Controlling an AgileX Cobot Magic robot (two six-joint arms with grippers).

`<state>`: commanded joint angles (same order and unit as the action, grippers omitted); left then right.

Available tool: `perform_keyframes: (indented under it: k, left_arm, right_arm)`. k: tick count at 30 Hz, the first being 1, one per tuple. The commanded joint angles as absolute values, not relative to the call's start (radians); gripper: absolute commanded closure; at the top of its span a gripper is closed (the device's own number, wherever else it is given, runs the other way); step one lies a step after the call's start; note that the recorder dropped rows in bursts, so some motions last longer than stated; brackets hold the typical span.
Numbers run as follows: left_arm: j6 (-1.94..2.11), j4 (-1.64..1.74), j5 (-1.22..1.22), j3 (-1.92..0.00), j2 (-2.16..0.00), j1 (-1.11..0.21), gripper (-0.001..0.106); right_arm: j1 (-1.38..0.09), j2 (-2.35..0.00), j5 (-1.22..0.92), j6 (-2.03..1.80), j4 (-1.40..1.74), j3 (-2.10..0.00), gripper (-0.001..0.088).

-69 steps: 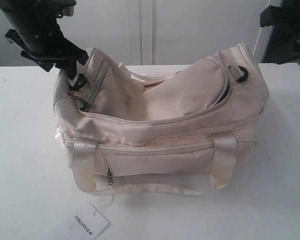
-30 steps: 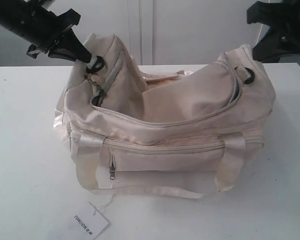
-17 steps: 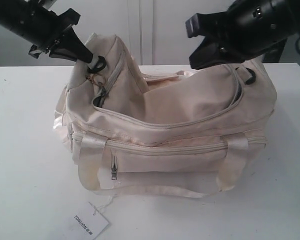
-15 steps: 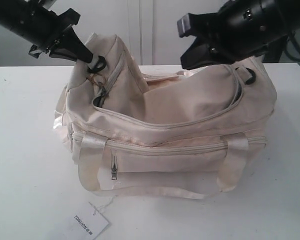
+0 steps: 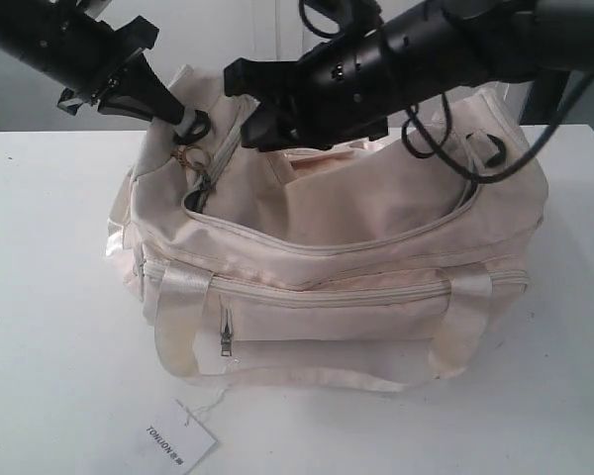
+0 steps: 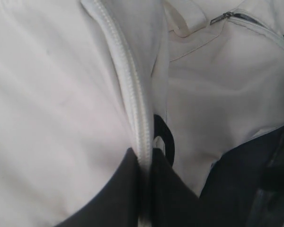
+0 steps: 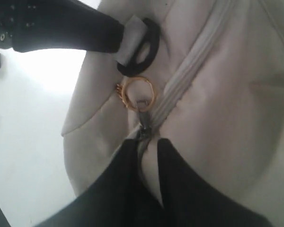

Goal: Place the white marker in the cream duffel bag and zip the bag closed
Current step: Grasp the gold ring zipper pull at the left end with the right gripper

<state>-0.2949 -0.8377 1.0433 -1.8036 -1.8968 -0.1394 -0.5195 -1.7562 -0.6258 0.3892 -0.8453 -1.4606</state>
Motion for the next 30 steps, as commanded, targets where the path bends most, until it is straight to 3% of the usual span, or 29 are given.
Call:
perform_keyframes:
  k: [5, 12, 30]
  left_arm:
    - [-0.297, -0.853, 1.041, -1.804, -1.897, -0.139, 0.105]
    - [-0.297, -0.855, 1.041, -1.804, -1.897, -0.141, 0.105]
    - [-0.311, -0.855, 1.039, -1.804, -1.897, -0.141, 0.105]
  right_arm:
    - [-0.537, -1.827, -0.613, 0.389, -0.856, -1.533, 0.0652]
    - [-0.540, -1.894, -0.568, 0.389, -0.859, -1.573, 0.0524]
    - [-0.569, -1.948, -0.550, 0.389, -0.866, -1.575, 0.0543]
